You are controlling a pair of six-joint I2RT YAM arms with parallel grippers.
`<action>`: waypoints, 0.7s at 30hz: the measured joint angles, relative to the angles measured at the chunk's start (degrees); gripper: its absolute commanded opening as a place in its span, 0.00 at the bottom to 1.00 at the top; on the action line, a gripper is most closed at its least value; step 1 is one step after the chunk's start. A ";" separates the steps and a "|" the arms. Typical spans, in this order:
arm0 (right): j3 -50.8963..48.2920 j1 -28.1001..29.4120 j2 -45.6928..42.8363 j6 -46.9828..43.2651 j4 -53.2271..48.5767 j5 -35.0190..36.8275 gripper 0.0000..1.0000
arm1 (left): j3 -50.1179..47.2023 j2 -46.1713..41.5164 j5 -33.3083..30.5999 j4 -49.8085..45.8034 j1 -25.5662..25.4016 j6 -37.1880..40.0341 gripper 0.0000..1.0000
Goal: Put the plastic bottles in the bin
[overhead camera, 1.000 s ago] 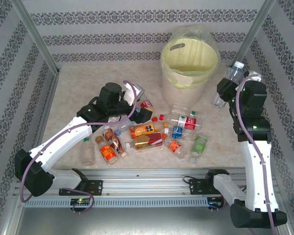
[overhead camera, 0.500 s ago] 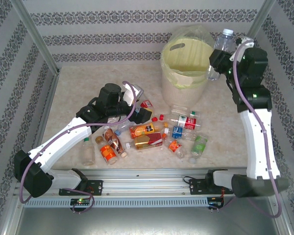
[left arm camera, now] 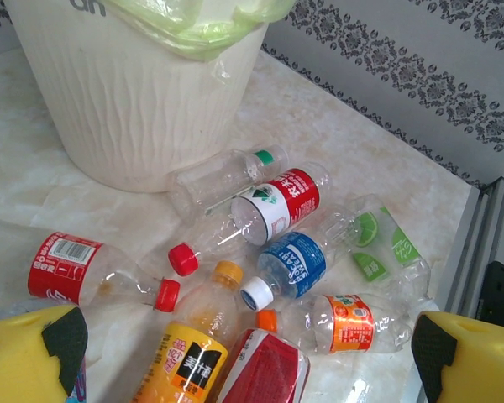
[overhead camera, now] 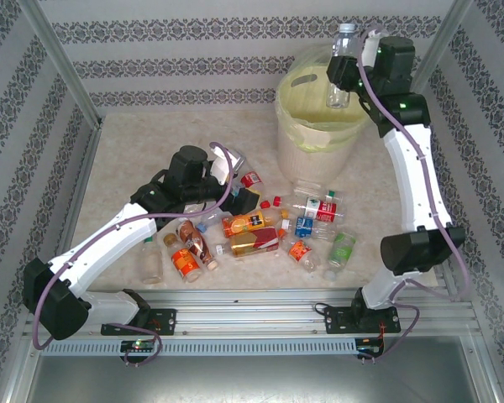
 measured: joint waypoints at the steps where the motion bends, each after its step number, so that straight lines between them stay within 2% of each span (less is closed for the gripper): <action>1: 0.83 0.13 1.29 -0.26 -0.59 0.00 0.41 | 0.00 0.00 0.26 0.00 0.00 -0.04 1.00; 11: 10.03 0.35 11.61 -2.47 -10.88 0.52 0.41 | 0.00 0.00 0.72 0.02 0.00 -0.02 1.00; 21: 13.49 0.35 15.63 -3.41 -19.47 2.03 0.44 | 0.00 0.00 1.46 0.02 0.00 -0.02 1.00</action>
